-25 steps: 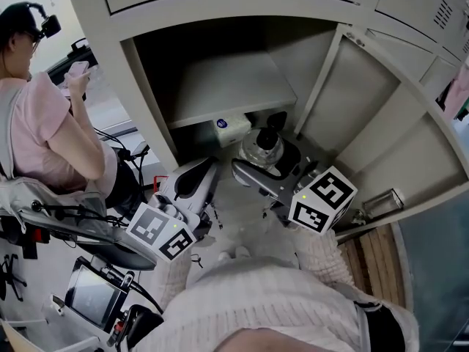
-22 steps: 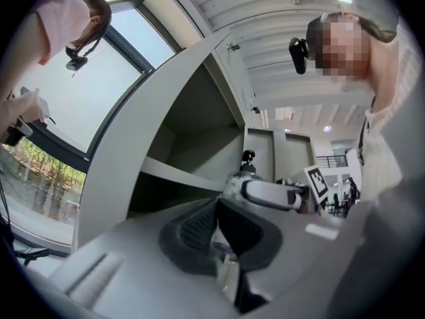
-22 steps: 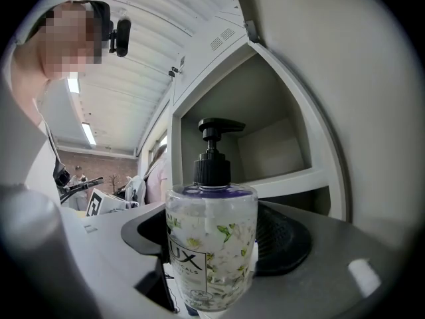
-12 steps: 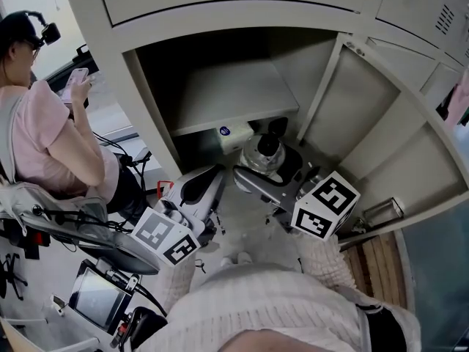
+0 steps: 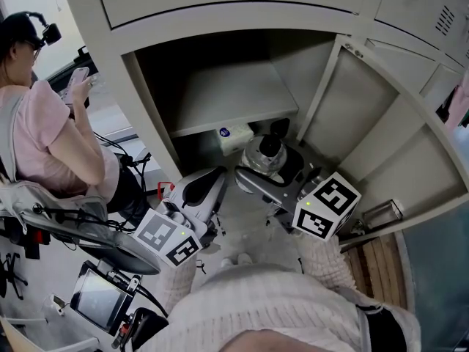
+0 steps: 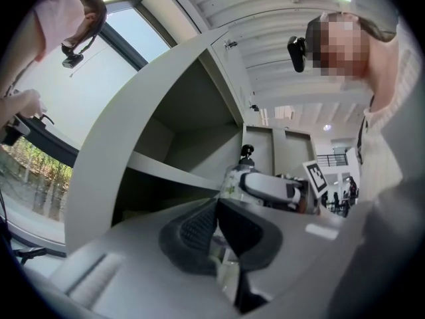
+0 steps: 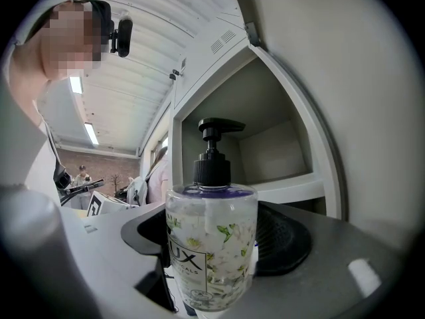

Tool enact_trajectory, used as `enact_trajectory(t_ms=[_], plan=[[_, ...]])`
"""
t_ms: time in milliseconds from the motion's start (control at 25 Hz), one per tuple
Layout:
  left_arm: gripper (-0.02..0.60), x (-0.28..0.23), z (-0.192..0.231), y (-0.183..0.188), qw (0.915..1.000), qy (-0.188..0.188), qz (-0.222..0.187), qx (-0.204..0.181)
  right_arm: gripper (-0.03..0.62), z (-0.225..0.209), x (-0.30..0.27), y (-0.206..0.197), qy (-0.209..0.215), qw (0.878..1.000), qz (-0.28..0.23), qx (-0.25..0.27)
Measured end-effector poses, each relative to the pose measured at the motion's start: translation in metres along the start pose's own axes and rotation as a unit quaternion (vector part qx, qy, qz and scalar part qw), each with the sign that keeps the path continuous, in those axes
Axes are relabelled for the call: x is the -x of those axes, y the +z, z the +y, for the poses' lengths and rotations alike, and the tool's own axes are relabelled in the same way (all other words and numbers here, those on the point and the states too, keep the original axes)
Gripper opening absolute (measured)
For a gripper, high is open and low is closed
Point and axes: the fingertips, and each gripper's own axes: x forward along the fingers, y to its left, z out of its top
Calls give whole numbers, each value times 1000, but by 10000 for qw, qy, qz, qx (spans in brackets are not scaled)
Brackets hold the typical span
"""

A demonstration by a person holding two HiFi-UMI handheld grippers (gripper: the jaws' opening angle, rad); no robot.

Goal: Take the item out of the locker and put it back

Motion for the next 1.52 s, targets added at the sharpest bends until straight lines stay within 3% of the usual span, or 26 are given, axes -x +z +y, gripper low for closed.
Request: enact_trajectory(t_ms=[680,1520], plan=[[8,2,-2,-3,9997,-76,-68,224,365,5,1,3,-31,10000,37,83],[8,1,-7,24,9986,-472,-212,-68,365,14,-36,76,319,9961,-193,801]])
